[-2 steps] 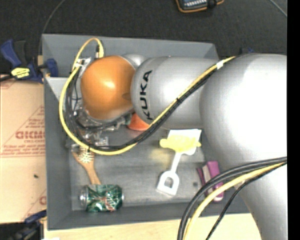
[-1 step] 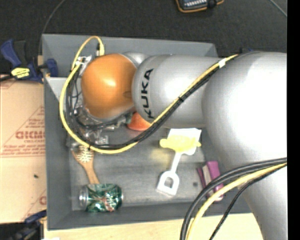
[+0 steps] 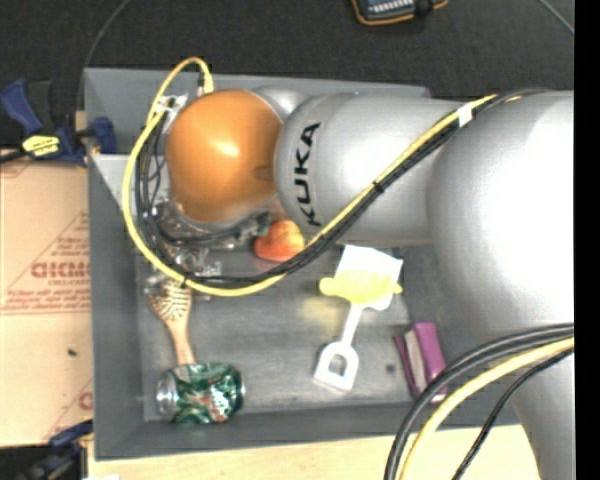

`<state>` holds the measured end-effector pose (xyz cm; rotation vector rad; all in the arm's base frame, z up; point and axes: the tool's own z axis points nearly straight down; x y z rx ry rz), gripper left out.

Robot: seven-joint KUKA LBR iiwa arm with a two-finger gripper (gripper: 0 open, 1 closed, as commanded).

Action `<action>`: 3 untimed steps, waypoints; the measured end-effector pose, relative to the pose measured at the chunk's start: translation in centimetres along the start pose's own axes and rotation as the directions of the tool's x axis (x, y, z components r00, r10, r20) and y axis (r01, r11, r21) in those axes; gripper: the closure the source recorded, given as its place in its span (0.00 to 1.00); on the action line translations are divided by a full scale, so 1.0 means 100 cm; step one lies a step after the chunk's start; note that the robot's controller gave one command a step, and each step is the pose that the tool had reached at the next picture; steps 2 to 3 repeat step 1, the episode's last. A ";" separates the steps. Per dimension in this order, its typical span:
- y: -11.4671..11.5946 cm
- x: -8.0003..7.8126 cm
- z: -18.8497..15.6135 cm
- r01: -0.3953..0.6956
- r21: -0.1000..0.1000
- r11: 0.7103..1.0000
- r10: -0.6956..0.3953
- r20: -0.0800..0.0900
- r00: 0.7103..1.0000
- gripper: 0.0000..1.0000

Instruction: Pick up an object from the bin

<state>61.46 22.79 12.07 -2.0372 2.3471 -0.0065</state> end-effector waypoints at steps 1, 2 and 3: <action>-0.001 -0.001 -0.033 -0.002 -0.002 1.000 0.002 0.000 1.000 1.00; -0.001 -0.001 -0.033 -0.002 -0.002 1.000 0.002 0.000 1.000 1.00; -0.001 -0.001 -0.033 -0.002 -0.002 1.000 0.002 0.000 1.000 1.00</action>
Offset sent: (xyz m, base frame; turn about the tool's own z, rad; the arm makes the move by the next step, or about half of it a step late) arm 0.0000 -0.0001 0.0772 0.0013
